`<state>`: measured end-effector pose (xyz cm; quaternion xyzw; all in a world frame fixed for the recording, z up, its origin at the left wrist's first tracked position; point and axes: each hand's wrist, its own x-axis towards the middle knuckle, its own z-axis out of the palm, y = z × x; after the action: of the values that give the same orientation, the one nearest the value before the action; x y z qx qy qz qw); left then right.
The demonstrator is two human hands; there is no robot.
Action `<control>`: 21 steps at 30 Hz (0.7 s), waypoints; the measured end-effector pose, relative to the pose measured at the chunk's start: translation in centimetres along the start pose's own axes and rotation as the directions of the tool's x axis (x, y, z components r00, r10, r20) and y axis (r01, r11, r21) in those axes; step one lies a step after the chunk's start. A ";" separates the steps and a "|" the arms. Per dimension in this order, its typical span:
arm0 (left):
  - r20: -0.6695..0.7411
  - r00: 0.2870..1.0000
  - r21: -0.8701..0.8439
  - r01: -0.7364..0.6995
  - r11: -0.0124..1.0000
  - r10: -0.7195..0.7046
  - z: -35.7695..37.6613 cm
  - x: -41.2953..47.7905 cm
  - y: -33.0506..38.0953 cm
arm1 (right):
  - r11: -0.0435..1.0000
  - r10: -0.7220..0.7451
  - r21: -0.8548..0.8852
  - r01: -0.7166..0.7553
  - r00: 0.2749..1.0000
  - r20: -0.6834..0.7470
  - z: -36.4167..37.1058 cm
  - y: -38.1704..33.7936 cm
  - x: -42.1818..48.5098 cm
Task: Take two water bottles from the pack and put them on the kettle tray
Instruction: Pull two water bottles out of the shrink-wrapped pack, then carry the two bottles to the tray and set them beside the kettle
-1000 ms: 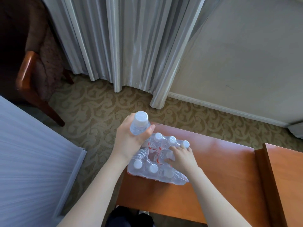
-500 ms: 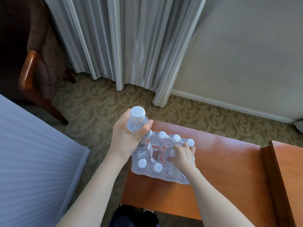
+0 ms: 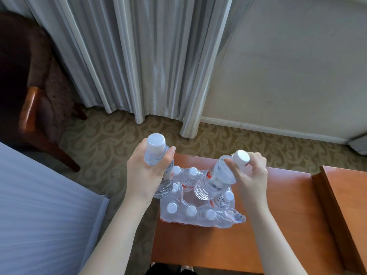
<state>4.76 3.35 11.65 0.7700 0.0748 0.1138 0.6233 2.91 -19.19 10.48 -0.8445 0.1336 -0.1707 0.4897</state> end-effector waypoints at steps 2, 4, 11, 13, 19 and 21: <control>0.002 1.000 -0.005 -0.011 1.000 0.011 0.1 0.2 0.6 | 0.990 -0.017 0.141 0.015 1.000 0.014 -0.5 -2.3 0.6; 0.011 1.000 -0.018 -0.029 0.999 0.029 0.2 0.6 1.4 | 0.965 -0.047 0.260 0.035 0.998 0.041 -1.2 -4.4 1.2; 0.099 0.979 0.011 -0.183 0.983 0.181 1.4 1.6 5.4 | 0.973 -0.200 0.123 0.194 0.979 0.042 -3.6 -7.4 2.3; 0.139 0.969 -0.017 -0.203 0.979 0.204 2.2 1.8 6.4 | 0.968 -0.245 0.062 0.242 0.969 0.037 -4.5 -7.9 2.0; 0.289 0.919 -0.083 -0.256 0.963 0.270 6.2 0.8 9.2 | 0.955 -0.286 -0.084 0.283 0.958 -0.027 -9.3 -7.9 1.2; 0.360 0.888 -0.112 -0.263 0.958 0.286 7.9 -0.1 10.2 | 0.955 -0.284 -0.104 0.277 0.957 -0.056 -11.4 -7.7 0.8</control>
<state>6.49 -6.34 20.04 0.7611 -0.1578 0.0547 0.6267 -0.69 -24.73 22.60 -0.8707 0.0375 -0.2617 0.4148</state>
